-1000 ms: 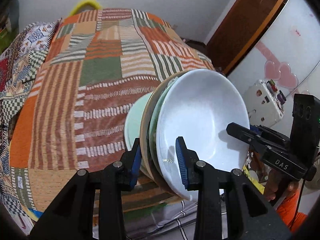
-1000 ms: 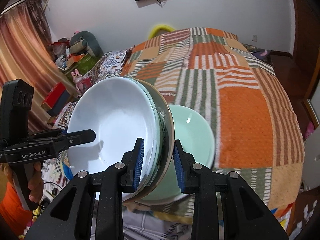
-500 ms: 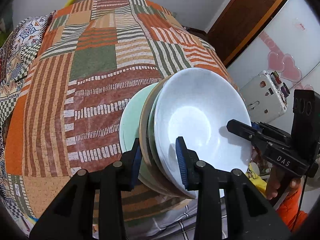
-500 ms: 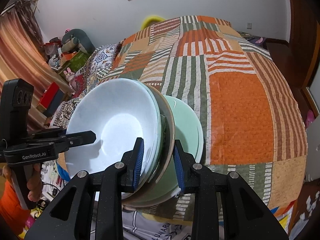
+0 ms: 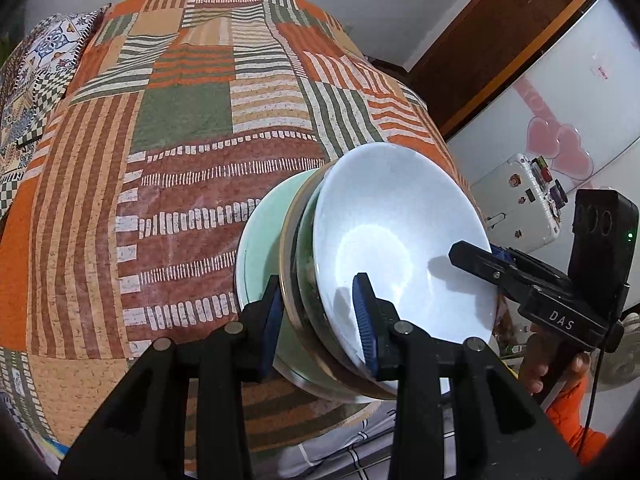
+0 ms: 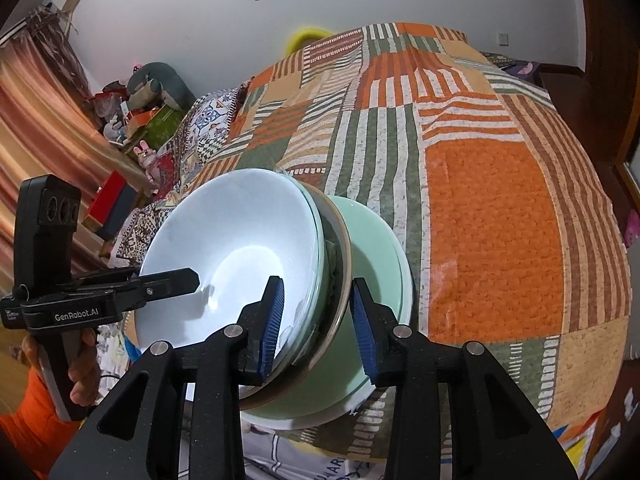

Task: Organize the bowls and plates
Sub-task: 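Lower the bowl stack onto the mint green plate with both tools, then open both tools and pull them back from the stack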

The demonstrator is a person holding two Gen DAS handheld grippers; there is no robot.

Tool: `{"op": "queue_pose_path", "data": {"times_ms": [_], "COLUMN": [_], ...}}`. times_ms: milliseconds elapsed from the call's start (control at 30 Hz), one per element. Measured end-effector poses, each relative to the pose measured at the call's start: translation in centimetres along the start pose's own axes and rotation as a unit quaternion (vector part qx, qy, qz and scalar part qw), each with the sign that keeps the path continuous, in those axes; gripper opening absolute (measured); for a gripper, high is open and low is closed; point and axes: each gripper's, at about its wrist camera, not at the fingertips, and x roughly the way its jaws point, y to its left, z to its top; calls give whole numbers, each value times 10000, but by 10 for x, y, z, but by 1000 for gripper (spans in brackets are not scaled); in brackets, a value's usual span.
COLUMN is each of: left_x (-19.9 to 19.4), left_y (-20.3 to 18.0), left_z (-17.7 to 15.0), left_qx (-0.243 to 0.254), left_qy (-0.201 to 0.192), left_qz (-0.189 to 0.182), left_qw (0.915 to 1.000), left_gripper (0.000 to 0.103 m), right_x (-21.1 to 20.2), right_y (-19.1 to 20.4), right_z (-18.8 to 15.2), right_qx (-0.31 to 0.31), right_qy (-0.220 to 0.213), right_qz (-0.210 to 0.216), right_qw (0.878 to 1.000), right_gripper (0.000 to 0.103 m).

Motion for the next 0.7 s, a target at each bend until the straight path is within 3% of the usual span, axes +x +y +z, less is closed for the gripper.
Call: {"op": "queue_pose_path", "data": {"times_ms": [100, 400, 467, 567, 700], "left_x": [-13, -71, -93, -121, -166], "left_y": [-5, -17, -31, -50, -80], "left_z": [-1, 0, -2, -7, -17], "left_qx": [194, 278, 430, 646, 868], "left_qy": [-280, -1059, -1390, -1862, -2518], "left_qz": [313, 370, 402, 445, 461], "left_qw": [9989, 9933, 9885, 9794, 9628], "left_gripper": [35, 36, 38, 49, 50], "right_x": [-5, -44, -60, -84, -124], "right_y": [1, 15, 27, 42, 69], "right_z": [2, 7, 8, 8, 6], "right_qx": [-26, -296, -483, -702, -1130], "right_qy": [-54, -609, -850, -1232, -1894], "right_qz": [-35, -196, -256, -286, -440], "right_qw": [10000, 9975, 9949, 9895, 9744], "right_gripper": [33, 42, 44, 51, 53]}}
